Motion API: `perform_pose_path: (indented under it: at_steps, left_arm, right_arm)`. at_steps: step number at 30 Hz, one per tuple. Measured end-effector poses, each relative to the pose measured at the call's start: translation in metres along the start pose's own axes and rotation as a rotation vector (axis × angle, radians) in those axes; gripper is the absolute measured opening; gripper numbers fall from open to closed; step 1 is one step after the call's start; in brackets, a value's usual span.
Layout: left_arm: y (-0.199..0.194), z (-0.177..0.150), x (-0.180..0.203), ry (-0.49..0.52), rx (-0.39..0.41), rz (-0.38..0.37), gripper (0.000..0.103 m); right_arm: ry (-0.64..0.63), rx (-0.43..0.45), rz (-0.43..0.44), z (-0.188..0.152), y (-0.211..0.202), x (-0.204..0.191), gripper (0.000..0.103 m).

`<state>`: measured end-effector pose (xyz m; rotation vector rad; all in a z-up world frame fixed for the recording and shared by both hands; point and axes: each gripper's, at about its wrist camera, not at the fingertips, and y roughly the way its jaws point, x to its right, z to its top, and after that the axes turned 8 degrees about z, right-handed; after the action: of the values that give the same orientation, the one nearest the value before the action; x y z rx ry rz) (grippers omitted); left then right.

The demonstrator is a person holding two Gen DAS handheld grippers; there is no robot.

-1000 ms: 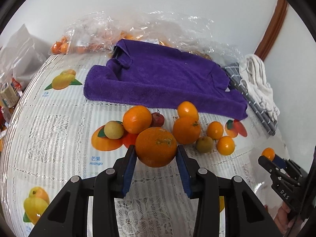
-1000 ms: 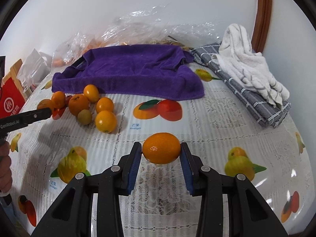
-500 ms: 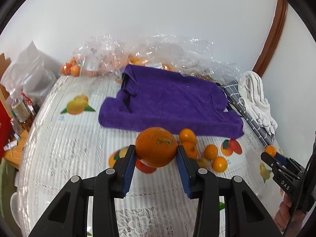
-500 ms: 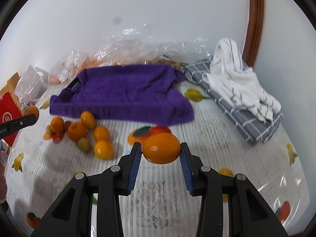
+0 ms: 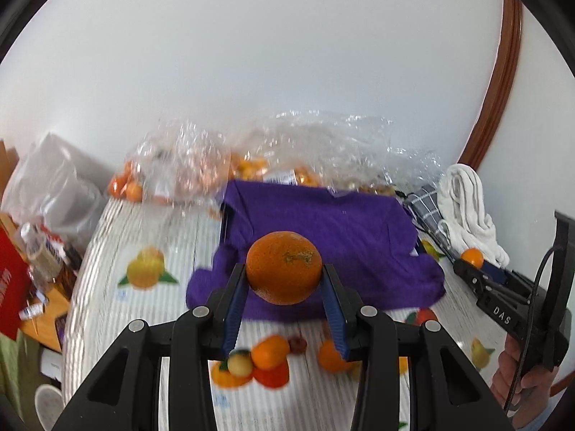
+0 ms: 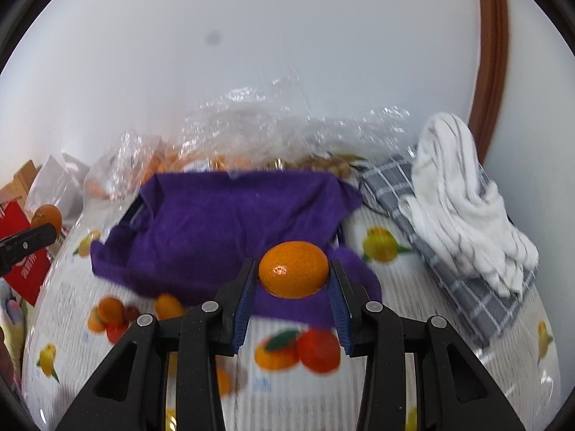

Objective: Organize fruits
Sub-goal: 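Carry both held oranges over the purple towel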

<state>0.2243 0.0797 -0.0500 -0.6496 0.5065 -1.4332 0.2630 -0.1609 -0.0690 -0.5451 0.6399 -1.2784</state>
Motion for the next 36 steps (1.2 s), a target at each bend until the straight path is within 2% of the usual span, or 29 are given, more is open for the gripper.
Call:
perform_pose_path:
  at_steps: [10, 17, 24, 28, 36]
  left_arm:
    - [0.033, 0.041, 0.018, 0.012, 0.037, -0.014, 0.039]
    - [0.065, 0.058, 0.024, 0.018, 0.035, -0.010, 0.039]
    - [0.103, 0.052, 0.016, -0.011, -0.005, -0.008, 0.039]
    - [0.122, 0.048, 0.015, 0.006, -0.042, 0.009, 0.039]
    - [0.140, 0.040, 0.017, 0.021, -0.074, 0.024, 0.039]
  right_arm:
    - [-0.041, 0.021, 0.027, 0.051, 0.044, -0.009, 0.039]
    - [-0.017, 0.011, 0.050, 0.066, 0.084, -0.012, 0.039]
    - [0.011, -0.014, 0.043, 0.072, 0.116, 0.001, 0.039]
    - [0.016, -0.029, 0.033, 0.070, 0.130, 0.008, 0.039]
    - [-0.008, -0.075, 0.014, 0.062, 0.151, 0.013, 0.039]
